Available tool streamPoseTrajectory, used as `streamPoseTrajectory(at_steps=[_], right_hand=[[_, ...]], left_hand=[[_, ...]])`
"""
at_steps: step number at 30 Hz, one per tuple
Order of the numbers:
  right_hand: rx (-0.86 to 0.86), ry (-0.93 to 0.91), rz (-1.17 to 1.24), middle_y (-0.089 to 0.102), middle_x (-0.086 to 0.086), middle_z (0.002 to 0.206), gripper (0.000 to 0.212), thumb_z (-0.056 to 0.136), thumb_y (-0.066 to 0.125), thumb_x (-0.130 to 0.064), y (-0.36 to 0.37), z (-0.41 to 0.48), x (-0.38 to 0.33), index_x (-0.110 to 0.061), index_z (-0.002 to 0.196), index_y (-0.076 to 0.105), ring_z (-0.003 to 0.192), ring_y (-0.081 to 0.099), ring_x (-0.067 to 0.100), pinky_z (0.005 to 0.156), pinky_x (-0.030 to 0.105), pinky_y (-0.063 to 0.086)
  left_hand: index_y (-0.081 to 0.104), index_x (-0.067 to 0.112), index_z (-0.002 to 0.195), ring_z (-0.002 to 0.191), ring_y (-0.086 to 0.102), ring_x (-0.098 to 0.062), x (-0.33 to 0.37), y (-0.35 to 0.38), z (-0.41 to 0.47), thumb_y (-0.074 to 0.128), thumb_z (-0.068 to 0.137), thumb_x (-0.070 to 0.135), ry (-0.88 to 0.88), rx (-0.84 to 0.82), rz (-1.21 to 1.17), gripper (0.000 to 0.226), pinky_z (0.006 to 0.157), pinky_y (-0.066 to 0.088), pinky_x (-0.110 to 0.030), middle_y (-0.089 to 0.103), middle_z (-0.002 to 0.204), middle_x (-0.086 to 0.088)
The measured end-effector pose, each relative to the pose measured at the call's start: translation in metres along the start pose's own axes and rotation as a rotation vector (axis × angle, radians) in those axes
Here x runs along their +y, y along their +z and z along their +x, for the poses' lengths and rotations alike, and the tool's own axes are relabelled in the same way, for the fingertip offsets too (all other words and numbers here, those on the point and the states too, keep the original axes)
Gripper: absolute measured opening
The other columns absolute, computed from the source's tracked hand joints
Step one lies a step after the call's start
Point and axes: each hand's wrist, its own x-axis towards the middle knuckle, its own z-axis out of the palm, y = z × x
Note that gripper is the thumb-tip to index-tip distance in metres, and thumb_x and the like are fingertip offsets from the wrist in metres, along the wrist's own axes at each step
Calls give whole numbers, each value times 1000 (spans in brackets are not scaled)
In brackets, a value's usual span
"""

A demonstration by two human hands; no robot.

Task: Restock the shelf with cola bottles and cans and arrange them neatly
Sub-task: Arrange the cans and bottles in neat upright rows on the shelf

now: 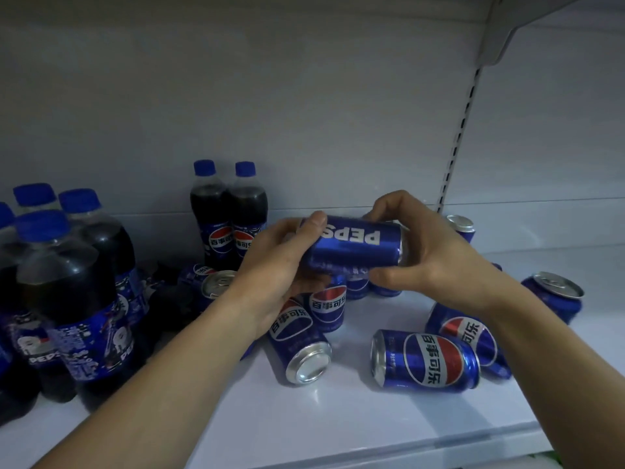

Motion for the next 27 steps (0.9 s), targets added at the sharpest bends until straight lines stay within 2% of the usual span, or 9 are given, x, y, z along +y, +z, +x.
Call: streamPoseTrajectory(at_steps=[3,6,8,10,13,18,22,25,27], right_hand=[[-35,65,10,63,-3,124,63,73,79,-20,1,2,-3,-34,127,51,107,70,21,81,47,62],[-87,52,-50,68,-3,120,72,79,81,-17,7,2,-8,-34,139,46,104,71,16,82,39,62],[-22,18,-148,67,-7,119,81,78,84,-16,15,3,-9,-32,145,42,102,71,10,85,33,61],[115,-35,-300,60,-14,123,96,69,91,-26,23,5,-5,-39,147,37,105,67,8,87,29,60],[215,-82,-441,48,-12,131,106,62,92,-39,33,7,1,-46,148,30,115,55,8,93,24,55],[109,-76,-346,61,-14,124,84,85,75,-36,27,6,-3,-43,152,25,109,64,5,92,26,55],[228,-58,-339,64,-17,115,81,77,83,-32,21,6,-6,-37,144,39,100,65,-1,81,15,55],[328,8,-443,59,-11,127,84,73,86,-36,18,12,6,-33,144,41,105,61,5,85,17,49],[361,79,-527,57,-5,129,85,71,87,-39,14,16,18,-31,144,43,108,59,12,89,24,48]], left_hand=[[61,14,123,91,75,-18,-2,3,-1,68,79,41,209,-7,68,52,69,59,-28,76,103,-3],[59,17,126,96,73,-16,-5,5,-6,66,83,38,341,-30,149,48,73,57,-24,75,105,-1],[56,19,131,100,73,-17,-7,6,-7,64,85,37,351,-64,164,50,79,58,-26,73,111,-3],[51,24,136,102,73,-19,-7,8,-6,67,82,37,314,-61,109,57,82,60,-30,71,117,-6],[52,25,135,100,74,-21,-6,13,-6,74,74,35,279,13,13,66,76,61,-30,71,118,-11],[57,24,132,102,73,-22,-9,16,-5,76,76,32,329,90,10,60,82,61,-37,73,116,-8],[54,26,135,110,70,-17,-4,15,-3,73,80,32,343,24,57,59,89,59,-33,71,121,-4],[54,29,134,107,67,0,3,0,1,66,93,30,358,26,315,43,88,54,-16,70,120,6],[59,31,130,108,63,5,2,-16,4,65,96,28,365,40,660,35,94,50,-17,68,118,16]])
